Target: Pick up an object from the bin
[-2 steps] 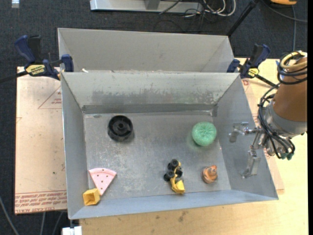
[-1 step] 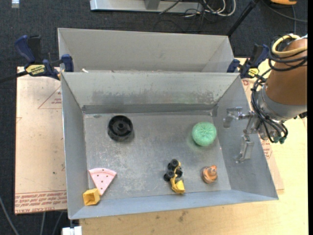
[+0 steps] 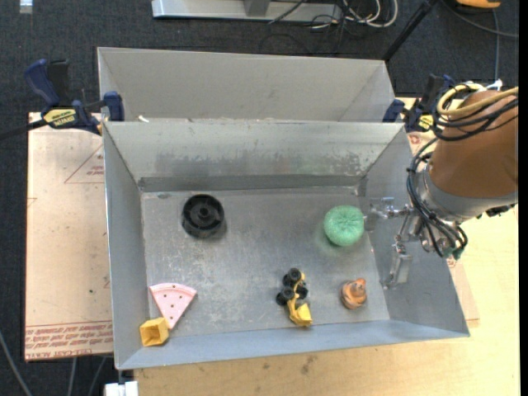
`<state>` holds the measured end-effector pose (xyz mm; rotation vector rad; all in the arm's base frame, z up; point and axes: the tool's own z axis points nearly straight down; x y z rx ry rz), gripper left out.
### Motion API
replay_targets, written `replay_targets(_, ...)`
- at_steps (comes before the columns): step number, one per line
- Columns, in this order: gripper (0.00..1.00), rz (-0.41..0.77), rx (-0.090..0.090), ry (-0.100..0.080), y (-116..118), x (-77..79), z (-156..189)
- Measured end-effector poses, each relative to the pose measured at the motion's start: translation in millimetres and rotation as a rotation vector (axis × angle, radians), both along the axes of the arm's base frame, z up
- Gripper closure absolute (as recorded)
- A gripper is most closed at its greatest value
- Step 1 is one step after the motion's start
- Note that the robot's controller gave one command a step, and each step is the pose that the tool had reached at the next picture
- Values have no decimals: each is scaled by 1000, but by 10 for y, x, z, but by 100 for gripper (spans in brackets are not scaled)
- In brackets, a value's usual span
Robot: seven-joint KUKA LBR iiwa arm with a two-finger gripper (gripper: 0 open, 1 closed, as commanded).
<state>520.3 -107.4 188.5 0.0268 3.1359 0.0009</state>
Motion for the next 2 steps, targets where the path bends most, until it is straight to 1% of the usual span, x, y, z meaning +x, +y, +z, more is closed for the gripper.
replay_targets(1, 0, -46, 0, 7, 80, 233, -227)
replay_targets(2, 0, -216, 1, 2, 404, 386, -440)
